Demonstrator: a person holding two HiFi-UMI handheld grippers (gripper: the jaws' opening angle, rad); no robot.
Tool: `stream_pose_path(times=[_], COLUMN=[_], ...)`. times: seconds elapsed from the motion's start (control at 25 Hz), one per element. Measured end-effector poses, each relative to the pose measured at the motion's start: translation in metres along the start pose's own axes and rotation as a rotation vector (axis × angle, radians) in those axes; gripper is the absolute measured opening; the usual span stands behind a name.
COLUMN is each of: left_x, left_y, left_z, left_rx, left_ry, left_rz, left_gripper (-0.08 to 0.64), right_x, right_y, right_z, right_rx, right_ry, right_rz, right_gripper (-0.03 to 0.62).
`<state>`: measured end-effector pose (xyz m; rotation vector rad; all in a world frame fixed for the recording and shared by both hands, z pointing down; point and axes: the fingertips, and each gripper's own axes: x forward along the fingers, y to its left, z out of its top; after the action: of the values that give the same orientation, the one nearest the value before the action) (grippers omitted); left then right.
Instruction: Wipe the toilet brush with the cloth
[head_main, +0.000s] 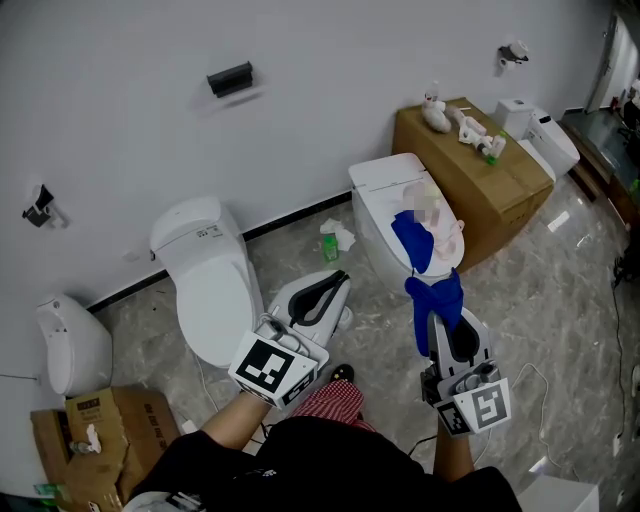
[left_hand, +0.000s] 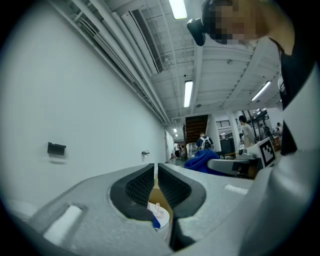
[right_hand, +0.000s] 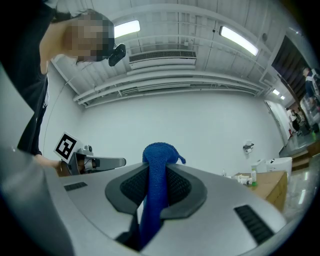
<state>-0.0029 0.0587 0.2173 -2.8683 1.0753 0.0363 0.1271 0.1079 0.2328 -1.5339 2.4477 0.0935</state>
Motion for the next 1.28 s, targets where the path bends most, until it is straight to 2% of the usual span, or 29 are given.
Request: stream_pose_path(times=[0.4,0.6,0.96,1.28], left_x=[0.018,0.029,0.047,0.063], left_y=[0.024,0.034,0.047,0.054], left_z=[-0.008,-0.009,-0.011,-0.012], left_rx=[-0.027,-0.032,-0.025,-0.029], left_ry=[0.002,-0.004,0.001,-0.006], left_rz=[-0.005,-0.005,-0.01,-0.033], left_gripper=[0.008,0.008,0.008,0.008], right_x=[0.034,0.047,0.068,0.08], right_y=[-0.006,-0.016,-0.026,-0.036], right_z=[-0.006,-0.012,-0.011,-0.018], right_rx=[0.017,-0.01,0.011,-0.021], right_ry=[0.011,0.036,0.015,0.04], right_rz=[0.028,0.031,0.042,0.033], right_gripper=[0.064,0.064,0.064,0.064])
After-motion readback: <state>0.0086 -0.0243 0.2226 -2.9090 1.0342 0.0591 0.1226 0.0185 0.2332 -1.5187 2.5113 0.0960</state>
